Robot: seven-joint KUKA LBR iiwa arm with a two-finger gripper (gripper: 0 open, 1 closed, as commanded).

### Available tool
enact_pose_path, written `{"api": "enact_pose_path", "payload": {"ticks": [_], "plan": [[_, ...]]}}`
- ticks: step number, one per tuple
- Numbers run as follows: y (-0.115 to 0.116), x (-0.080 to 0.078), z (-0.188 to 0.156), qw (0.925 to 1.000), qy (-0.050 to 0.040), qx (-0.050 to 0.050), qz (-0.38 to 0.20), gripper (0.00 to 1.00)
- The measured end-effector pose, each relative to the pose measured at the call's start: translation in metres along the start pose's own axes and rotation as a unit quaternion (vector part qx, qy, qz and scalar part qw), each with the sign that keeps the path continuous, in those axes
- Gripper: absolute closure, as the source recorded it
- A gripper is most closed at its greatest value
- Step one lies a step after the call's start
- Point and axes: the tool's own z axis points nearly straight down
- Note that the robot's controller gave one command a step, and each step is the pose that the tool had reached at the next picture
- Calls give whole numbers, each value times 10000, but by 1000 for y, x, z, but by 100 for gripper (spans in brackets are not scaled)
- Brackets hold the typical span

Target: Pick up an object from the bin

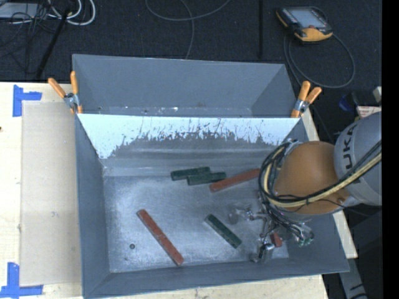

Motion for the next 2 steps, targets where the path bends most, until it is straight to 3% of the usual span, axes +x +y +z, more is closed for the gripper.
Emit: {"api": "enact_pose_path", "payload": {"ticks": [2], "plan": [[35,-38,-14,9964,35,-15,846,0]]}}
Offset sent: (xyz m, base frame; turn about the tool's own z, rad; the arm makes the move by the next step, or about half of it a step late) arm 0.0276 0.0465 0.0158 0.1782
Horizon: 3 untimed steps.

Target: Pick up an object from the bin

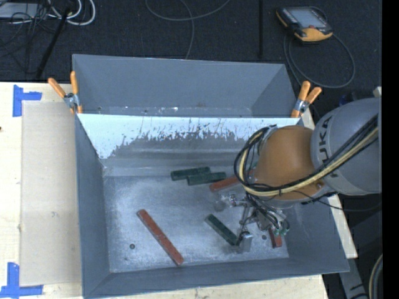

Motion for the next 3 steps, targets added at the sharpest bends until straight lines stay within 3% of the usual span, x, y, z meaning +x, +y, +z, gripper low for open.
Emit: {"api": "enact_pose_path", "payload": {"ticks": [1,2,3], "plan": [[10,0,-4,9994,7,7,-350,0],[7,1,16,10000,12,6,-34,100],[7,1,16,10000,12,7,-37,100]]}}
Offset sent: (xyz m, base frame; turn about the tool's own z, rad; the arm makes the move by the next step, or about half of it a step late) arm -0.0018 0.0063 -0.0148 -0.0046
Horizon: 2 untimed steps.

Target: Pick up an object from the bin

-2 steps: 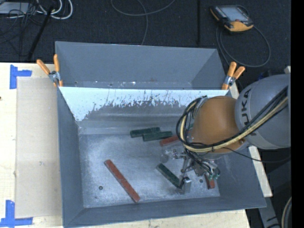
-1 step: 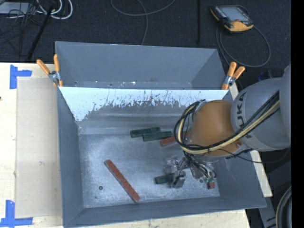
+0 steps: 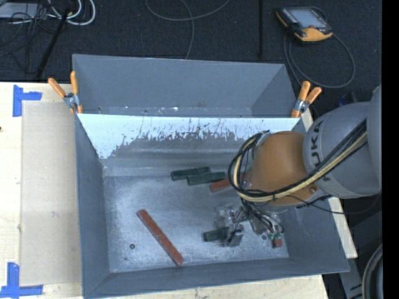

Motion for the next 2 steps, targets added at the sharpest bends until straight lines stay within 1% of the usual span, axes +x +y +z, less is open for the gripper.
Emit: {"api": "enact_pose_path", "payload": {"ticks": [1,2], "plan": [[-14,-28,-115,10000,-11,3,94,100],[-13,-28,-115,10000,-11,3,91,100]]}}
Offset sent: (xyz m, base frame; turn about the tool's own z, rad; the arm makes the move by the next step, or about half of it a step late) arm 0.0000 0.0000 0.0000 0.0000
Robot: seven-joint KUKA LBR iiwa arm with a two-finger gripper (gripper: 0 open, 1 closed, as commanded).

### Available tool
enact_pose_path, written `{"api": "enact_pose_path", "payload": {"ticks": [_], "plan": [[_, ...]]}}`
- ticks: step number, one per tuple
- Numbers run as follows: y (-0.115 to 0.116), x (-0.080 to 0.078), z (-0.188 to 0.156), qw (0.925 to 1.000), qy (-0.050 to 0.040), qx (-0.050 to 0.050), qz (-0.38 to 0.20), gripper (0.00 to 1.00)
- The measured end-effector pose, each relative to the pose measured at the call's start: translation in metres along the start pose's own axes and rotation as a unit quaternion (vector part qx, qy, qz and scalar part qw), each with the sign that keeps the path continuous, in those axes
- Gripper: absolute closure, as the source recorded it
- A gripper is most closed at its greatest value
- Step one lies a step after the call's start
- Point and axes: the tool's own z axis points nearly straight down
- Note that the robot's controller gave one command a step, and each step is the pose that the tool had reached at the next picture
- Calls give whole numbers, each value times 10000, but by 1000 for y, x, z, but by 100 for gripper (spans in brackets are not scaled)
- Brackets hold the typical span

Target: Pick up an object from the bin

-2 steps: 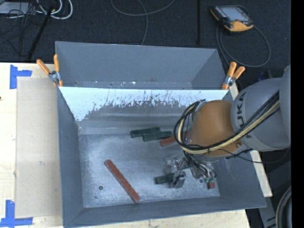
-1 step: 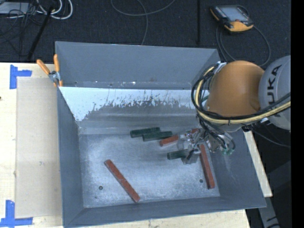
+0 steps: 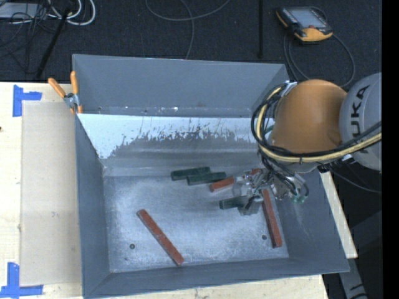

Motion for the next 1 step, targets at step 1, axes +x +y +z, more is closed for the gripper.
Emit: {"api": "enact_pose_path", "payload": {"ticks": [1], "plan": [[17,15,-68,10000,-1,-1,-52,100]]}}
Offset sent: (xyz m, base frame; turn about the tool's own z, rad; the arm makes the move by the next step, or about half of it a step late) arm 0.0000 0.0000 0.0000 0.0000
